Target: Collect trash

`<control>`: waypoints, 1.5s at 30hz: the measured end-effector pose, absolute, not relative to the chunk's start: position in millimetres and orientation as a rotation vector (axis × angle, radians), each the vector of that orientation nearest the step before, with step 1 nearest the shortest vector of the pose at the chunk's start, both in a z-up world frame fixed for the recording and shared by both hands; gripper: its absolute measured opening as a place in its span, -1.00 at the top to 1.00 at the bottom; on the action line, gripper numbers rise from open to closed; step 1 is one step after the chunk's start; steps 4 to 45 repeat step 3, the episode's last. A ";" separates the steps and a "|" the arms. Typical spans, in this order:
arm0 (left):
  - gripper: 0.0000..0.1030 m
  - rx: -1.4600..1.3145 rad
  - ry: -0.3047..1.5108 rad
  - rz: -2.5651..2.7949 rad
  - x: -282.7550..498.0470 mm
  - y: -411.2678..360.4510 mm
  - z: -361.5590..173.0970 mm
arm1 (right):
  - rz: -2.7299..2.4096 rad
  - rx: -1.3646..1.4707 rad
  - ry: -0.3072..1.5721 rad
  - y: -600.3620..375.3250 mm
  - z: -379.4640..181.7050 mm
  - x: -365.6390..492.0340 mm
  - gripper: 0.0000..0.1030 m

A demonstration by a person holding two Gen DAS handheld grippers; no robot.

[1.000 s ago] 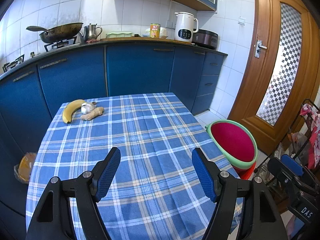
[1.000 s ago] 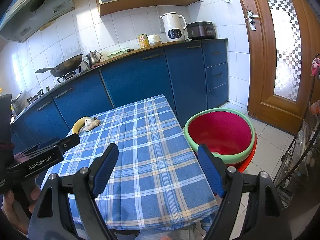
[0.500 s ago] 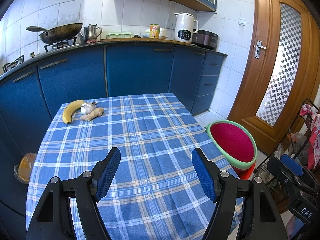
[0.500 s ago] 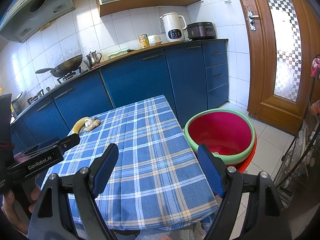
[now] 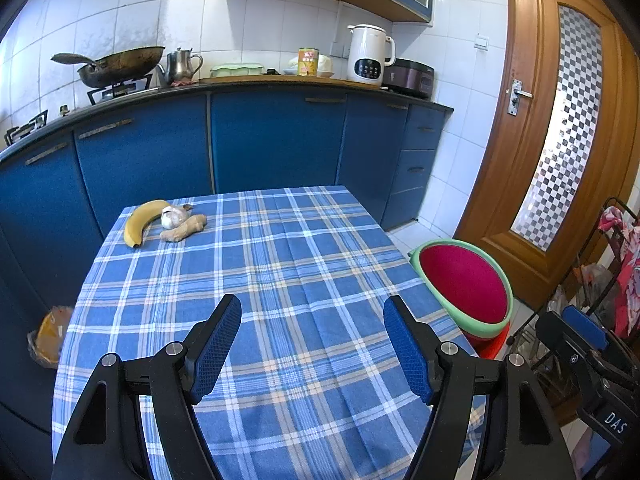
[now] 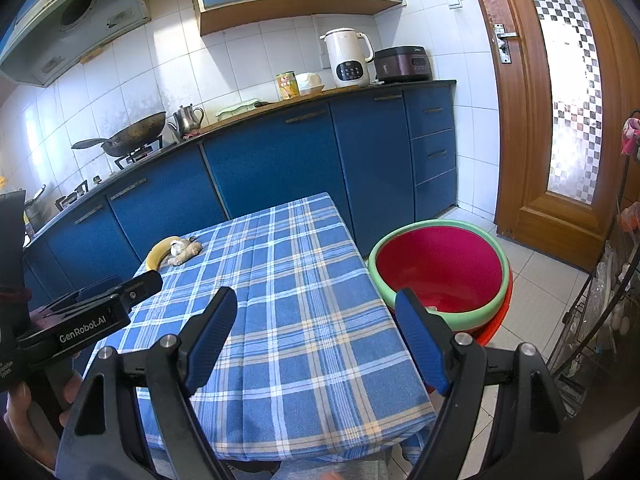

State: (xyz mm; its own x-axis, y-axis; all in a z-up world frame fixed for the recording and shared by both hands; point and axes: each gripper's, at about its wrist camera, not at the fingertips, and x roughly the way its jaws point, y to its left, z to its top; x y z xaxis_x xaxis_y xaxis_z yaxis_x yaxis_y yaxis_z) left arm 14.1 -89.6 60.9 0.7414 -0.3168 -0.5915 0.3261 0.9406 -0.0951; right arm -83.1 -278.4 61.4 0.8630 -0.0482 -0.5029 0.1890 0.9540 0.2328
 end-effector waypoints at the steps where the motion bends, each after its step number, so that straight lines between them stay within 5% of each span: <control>1: -0.46 0.016 0.645 -0.352 14.2 -89.4 60.9 | -0.126 0.281 0.516 -278.5 61.1 -83.2 -0.58; 45: -0.46 0.018 0.646 -0.351 14.2 -90.0 60.8 | -0.126 0.281 0.516 -278.3 61.9 -82.8 -0.58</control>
